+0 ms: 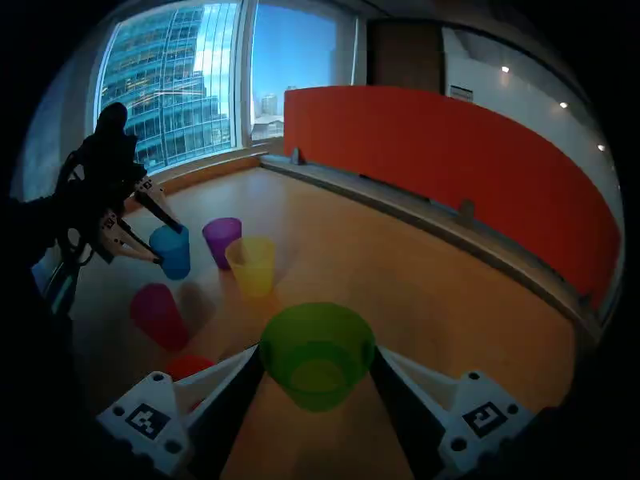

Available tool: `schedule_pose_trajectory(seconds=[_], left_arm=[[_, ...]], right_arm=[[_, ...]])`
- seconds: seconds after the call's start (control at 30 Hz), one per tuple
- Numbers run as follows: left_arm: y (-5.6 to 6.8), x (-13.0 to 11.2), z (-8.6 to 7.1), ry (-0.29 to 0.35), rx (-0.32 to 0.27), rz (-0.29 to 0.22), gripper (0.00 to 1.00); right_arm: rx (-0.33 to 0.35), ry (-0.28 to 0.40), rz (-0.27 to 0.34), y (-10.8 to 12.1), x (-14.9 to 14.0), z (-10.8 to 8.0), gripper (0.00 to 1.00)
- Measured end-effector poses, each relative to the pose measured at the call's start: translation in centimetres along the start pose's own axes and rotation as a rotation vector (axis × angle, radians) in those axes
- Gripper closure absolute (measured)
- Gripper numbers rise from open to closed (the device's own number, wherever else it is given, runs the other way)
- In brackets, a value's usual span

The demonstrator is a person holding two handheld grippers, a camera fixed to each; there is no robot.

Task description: Pour water

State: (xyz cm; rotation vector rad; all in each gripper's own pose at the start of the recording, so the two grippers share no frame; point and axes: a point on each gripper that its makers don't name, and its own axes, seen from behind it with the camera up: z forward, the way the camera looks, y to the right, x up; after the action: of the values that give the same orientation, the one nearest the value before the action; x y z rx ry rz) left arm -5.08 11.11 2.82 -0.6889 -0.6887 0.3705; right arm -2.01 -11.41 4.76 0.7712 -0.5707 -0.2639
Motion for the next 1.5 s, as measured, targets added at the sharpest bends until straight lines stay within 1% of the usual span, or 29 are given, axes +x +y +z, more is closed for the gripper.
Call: schedule_pose_trajectory(seconds=[0.2, 0.6, 0.97, 1.27, 1.33, 1.47, 1.5], left_arm=[[0.0, -0.4, 0.6, -0.002, -0.014, -0.019, 0.11], [0.5, -1.1, 1.6, 0.000, -0.037, -0.033, 0.11], [0.9, -1.5, 1.7, 0.005, -0.054, -0.046, 0.10], [0.6, -1.6, 1.8, 0.001, -0.047, -0.034, 0.10], [0.5, -1.8, 1.9, -0.005, -0.037, -0.033, 0.06], [0.3, -2.1, 2.2, -0.021, -0.028, -0.041, 0.01], [0.4, -2.2, 2.2, -0.021, -0.031, -0.045, 0.01]], right_arm=[[-0.005, -0.013, 0.002, 0.3, -0.5, 0.3, 0.09], [-0.006, -0.029, 0.001, 0.3, -1.1, 0.9, 0.09], [-0.010, -0.038, 0.002, 0.3, -1.6, 1.1, 0.08], [-0.011, -0.038, 0.003, 0.3, -1.7, 1.2, 0.09], [-0.011, -0.040, 0.004, 0.2, -1.8, 1.2, 0.09], [-0.011, -0.044, 0.002, 0.2, -2.0, 1.3, 0.09], [-0.011, -0.044, 0.002, 0.2, -2.1, 1.3, 0.09]])
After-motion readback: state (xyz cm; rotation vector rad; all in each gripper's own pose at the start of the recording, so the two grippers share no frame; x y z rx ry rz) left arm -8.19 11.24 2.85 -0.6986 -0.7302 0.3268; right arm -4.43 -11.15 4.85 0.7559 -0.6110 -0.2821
